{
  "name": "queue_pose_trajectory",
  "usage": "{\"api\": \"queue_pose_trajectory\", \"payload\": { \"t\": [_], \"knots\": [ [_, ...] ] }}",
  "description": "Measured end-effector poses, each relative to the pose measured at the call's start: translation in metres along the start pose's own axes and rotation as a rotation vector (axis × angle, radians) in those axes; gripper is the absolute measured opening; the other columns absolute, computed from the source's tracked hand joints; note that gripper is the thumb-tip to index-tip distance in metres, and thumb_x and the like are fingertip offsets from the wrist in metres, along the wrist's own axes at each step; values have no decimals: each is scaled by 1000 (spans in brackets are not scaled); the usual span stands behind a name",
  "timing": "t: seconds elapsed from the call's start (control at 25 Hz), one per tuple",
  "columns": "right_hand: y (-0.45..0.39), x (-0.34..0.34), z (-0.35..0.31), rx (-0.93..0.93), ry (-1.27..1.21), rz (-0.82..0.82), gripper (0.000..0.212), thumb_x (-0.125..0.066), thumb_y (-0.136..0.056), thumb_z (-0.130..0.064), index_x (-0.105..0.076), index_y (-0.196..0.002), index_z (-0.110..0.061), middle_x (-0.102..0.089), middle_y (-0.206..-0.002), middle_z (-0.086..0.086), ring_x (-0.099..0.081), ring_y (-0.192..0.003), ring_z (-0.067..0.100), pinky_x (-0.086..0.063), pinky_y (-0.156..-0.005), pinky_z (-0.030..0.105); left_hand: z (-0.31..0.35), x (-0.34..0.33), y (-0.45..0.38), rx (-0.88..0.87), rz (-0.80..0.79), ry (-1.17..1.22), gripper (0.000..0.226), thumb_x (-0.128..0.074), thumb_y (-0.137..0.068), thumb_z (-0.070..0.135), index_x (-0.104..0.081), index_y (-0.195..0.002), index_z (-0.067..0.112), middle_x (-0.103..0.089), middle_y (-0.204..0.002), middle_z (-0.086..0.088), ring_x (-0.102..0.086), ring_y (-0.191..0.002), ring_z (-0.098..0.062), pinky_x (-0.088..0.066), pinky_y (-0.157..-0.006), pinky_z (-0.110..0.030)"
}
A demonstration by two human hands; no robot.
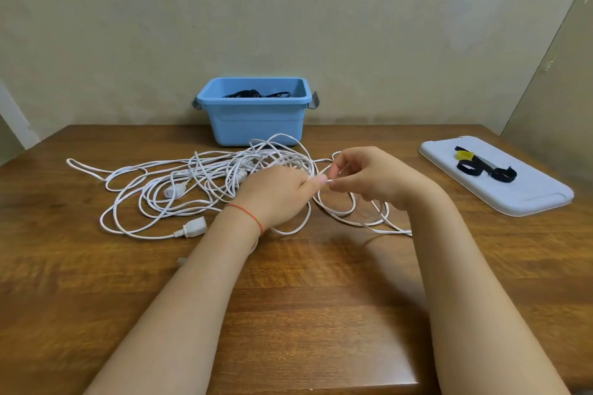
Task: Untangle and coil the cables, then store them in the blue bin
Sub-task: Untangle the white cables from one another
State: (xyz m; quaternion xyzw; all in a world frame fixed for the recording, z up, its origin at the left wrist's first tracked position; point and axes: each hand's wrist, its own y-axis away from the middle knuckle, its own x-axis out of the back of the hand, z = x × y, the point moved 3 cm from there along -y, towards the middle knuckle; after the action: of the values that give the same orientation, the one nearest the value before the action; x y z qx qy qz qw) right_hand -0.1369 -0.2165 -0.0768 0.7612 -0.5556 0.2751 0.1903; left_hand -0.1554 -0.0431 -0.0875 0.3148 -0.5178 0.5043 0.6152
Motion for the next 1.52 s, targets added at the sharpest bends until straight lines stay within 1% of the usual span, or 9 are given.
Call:
{"api": "queue_pose_trajectory", "payload": {
  "t": [0.16, 0.36, 0.52, 0.8, 0.92, 1.08, 1.2, 1.32, 1.52],
  "knots": [
    [-1, 3, 2, 49, -67, 18, 9, -74, -87, -18, -68, -81, -17, -57, -64, -5, -41, -49, 7, -35, -47, 24, -3, 2, -1, -52, -12, 147, 59, -43, -98, 60, -37, -58, 17, -50, -63, 5, -43, -56, -14, -28, -54, -33],
    [-1, 5, 1, 101, -260, 53, 10, -70, -91, -18, -67, -85, -10, -55, -57, 2, -47, -52, 18, -42, -48, 27, -12, 9, 2, 82, -140, 1361, 60, -43, -103, 47, -28, -49, 23, -19, -44, 4, -17, -37, -12, -15, -40, -19],
    [-4, 17, 16, -44, -355, 349, 17, -73, -89, -22, -70, -89, -5, -59, -61, 5, -54, -58, 17, -52, -63, 34, -35, 7, -3, 356, -58, 1954, 59, -41, -103, 46, -27, -50, 23, -17, -45, 6, -16, -37, -9, -11, -38, -21],
    [-14, 25, 37, -177, 232, 429, 25, -63, -94, -40, -68, -78, -21, -57, -70, -2, -52, -69, 17, -38, -57, 29, -66, -4, -8, 494, 313, 2481, 61, -32, -104, 38, -30, -46, 21, -21, -45, 8, -20, -35, -9, -19, -36, -18],
    [-11, 30, 36, -216, 327, 495, 17, -65, -93, -37, -65, -83, -24, -65, -84, 0, -60, -80, 22, -50, -68, 34, -71, 1, -3, 460, 462, 2399, 50, -32, -98, 34, -31, -50, 21, -22, -47, 7, -21, -39, -10, -21, -39, -20],
    [-10, 7, 5, -69, 490, 318, 18, -73, -86, -32, -67, -79, -18, -64, -80, 0, -55, -75, 18, -39, -58, 30, -50, 13, -4, 358, 477, 2021, 39, -33, -94, 28, -32, -56, 21, -26, -49, 4, -24, -41, -12, -21, -43, -21],
    [1, -10, -19, 66, 276, 42, 9, -77, -80, -25, -70, -76, -23, -66, -74, -2, -56, -68, 9, -45, -63, 26, -29, 16, -6, 229, 402, 1749, 39, -31, -101, 29, -33, -63, 19, -38, -53, 1, -40, -46, -16, -36, -47, -26],
    [12, -7, -30, 185, -18, -11, 6, -76, -85, -18, -72, -81, -19, -64, -69, -3, -51, -61, 4, -41, -61, 21, -10, 14, -2, 129, 310, 1419, 38, -31, -105, 25, -38, -71, 12, -52, -56, -8, -57, -52, -24, -50, -53, -28],
    [17, 0, -38, 338, -312, 120, 19, -64, -95, -19, -69, -77, -17, -48, -54, -15, -35, -51, 5, -29, -50, 18, 13, -2, 2, 66, -89, 1423, 41, -31, -102, 32, -42, -68, 12, -36, -47, -5, -36, -34, -19, -28, -44, -27]
  ]
}}
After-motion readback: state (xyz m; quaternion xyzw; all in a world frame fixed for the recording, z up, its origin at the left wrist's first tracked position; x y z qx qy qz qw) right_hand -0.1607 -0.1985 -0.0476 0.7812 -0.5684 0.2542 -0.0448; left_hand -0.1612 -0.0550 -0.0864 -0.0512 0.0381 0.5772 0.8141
